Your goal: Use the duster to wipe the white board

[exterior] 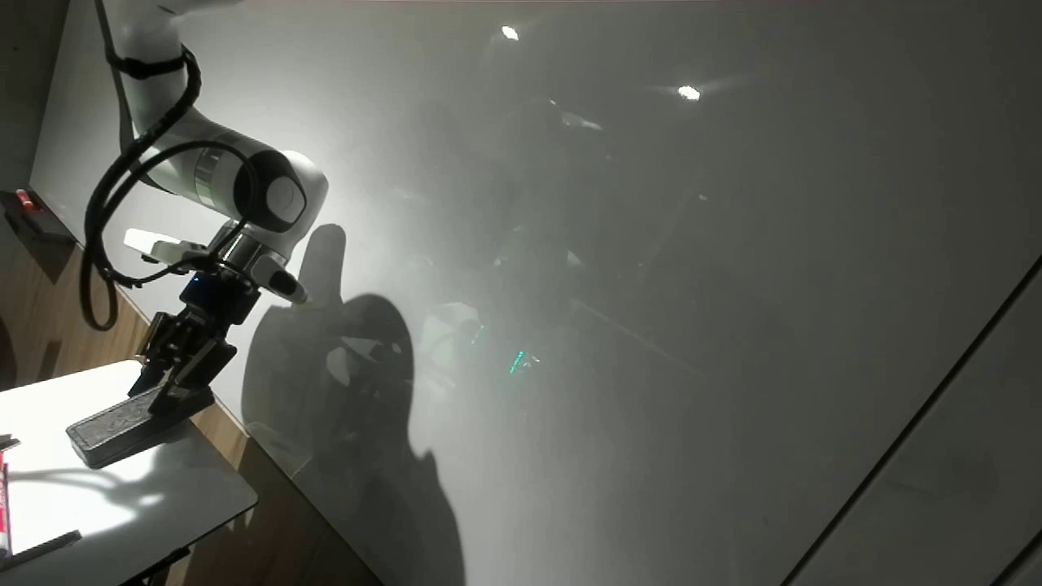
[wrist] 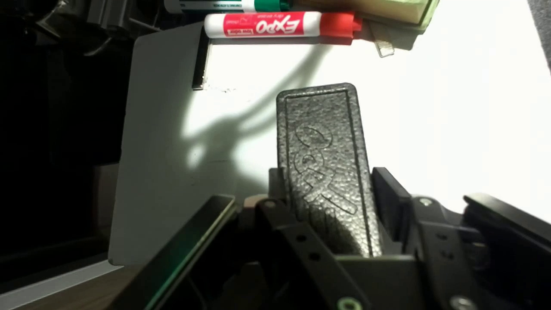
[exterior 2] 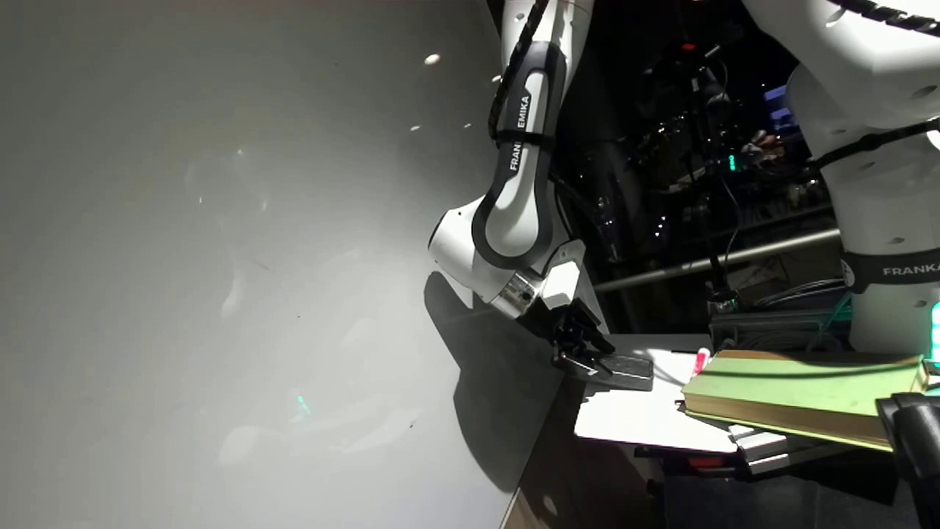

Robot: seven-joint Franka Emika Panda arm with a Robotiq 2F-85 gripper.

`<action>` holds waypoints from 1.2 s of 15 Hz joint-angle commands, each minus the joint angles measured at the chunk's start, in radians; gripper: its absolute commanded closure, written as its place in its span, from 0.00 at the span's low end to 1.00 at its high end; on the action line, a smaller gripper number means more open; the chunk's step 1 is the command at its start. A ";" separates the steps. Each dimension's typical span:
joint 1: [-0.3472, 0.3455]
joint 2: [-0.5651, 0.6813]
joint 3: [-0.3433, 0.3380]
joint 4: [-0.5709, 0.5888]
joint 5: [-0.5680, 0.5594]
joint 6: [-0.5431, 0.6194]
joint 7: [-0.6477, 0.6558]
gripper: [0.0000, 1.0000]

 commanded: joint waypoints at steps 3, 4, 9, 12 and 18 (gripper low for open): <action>0.012 0.008 -0.029 0.032 0.043 -0.052 -0.042 0.22; 0.011 -0.001 -0.030 0.030 0.048 -0.056 -0.048 0.17; 0.003 -0.125 -0.019 -0.005 0.116 -0.072 -0.115 0.00; 0.005 -0.301 -0.010 -0.099 0.162 0.017 -0.158 0.00; 0.033 -0.639 0.015 -0.296 0.169 0.147 -0.226 0.00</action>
